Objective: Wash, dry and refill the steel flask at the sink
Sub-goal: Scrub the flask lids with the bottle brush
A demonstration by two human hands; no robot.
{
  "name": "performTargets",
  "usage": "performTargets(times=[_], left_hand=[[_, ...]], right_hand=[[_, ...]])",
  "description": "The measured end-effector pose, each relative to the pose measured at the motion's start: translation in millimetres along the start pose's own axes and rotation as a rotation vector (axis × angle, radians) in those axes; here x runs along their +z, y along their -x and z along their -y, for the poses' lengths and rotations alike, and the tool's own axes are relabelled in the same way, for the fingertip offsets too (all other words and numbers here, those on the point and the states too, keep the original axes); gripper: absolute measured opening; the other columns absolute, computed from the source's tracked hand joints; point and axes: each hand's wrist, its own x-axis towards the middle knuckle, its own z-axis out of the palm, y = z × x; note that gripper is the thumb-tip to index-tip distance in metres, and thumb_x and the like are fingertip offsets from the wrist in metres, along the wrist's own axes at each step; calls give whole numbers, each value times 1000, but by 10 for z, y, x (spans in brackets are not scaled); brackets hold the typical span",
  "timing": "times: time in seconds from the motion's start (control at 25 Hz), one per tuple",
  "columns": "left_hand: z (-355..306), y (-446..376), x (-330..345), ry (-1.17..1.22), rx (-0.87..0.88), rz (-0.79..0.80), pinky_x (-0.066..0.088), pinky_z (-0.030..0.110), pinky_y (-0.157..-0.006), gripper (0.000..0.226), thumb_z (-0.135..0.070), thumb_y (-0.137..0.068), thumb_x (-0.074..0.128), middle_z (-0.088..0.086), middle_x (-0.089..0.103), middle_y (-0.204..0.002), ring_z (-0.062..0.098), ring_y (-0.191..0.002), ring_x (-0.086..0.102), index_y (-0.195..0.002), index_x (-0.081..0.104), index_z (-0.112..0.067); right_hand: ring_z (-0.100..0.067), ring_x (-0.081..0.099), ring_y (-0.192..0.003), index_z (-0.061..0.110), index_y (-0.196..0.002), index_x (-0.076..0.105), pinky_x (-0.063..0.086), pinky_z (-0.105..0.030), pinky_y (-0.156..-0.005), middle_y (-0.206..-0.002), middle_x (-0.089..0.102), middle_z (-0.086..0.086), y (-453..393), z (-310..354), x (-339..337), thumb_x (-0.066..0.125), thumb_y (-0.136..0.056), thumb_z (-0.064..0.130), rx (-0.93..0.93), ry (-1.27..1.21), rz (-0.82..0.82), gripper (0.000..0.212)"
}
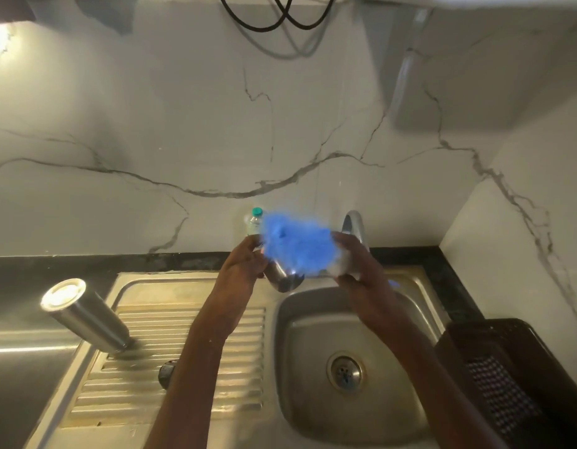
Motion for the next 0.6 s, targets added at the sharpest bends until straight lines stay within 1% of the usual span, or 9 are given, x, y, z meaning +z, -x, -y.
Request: performTargets(times=[0.08, 0.16, 0.24, 0.32, 0.4, 0.48, 0.52, 0.56, 0.6], left_hand=[[-59, 5, 12, 155, 19, 25, 55, 37, -91, 24, -24, -99, 60, 10, 74, -117, 24, -106, 68, -117, 75, -17], [-70, -13, -88, 248, 32, 44, 55, 38, -88, 36, -20, -96, 59, 24, 67, -128, 32, -110, 65, -127, 71, -7], [-110, -40, -150, 167, 8, 46, 47, 37, -82, 42, -22, -95, 59, 28, 63, -125, 33, -106, 59, -133, 67, -7], [-166, -75, -72, -27, -60, -16, 42, 36, -78, 43, -32, -94, 58, 23, 67, -124, 30, -100, 56, -131, 69, -13], [-122, -32, -90, -29, -132, 47, 46, 34, -82, 55, -47, -102, 51, 15, 67, -132, 27, -110, 59, -139, 61, -8], [-114, -92, -35, 37, -160, 2, 57, 33, -92, 76, -63, -107, 28, 13, 64, -141, 29, -126, 63, -145, 53, -3], [-130, -123, -22, 103, -154, -16, 59, 36, -93, 85, -69, -105, 20, 18, 66, -139, 33, -126, 66, -144, 54, -3], [-137, -97, -58, 191, -127, 19, 58, 40, -93, 90, -72, -104, 14, 22, 67, -135, 37, -122, 68, -143, 56, -2], [-143, -75, -112, 283, -121, 34, 56, 44, -92, 93, -72, -103, 12, 26, 67, -134, 40, -119, 68, -142, 56, -1]], right_hand=[[-4, 51, -136, 38, -135, 57, 41, -21, -111, -140, 59, 26, -80, -36, 4, 49, -82, -23, -93, 98, 18, 81], [-4, 53, -135, 29, -140, 59, 43, -25, -113, -140, 61, 21, -77, -189, -39, 48, -84, -22, -120, 136, 23, 77], [-9, 56, -134, 21, -143, 60, 47, -39, -113, -140, 64, 9, -30, -352, -92, 47, -83, -22, -14, 98, -17, 75], [-14, 58, -131, 22, -141, 61, 49, -50, -110, -138, 66, 2, 2, -350, -106, 46, -77, -10, 39, 105, -114, 74], [-19, 60, -123, 26, -136, 60, 50, -43, -105, -134, 65, -1, -29, -216, -53, 46, -72, -5, -138, 220, -124, 73], [-23, 62, -108, 28, -131, 58, 50, -36, -91, -123, 68, -5, -111, -145, -26, 46, -69, -4, -348, 425, -118, 70], [-24, 64, -106, 27, -130, 59, 51, -36, -90, -121, 69, -7, -145, -206, -44, 45, -70, -2, -362, 455, -112, 68], [-24, 65, -110, 27, -131, 61, 52, -38, -92, -124, 70, -6, -133, -271, -74, 44, -72, 1, -284, 416, -110, 66], [-22, 65, -116, 29, -132, 63, 54, -40, -95, -127, 69, -3, -98, -327, -115, 45, -76, 0, -155, 317, -106, 66]])
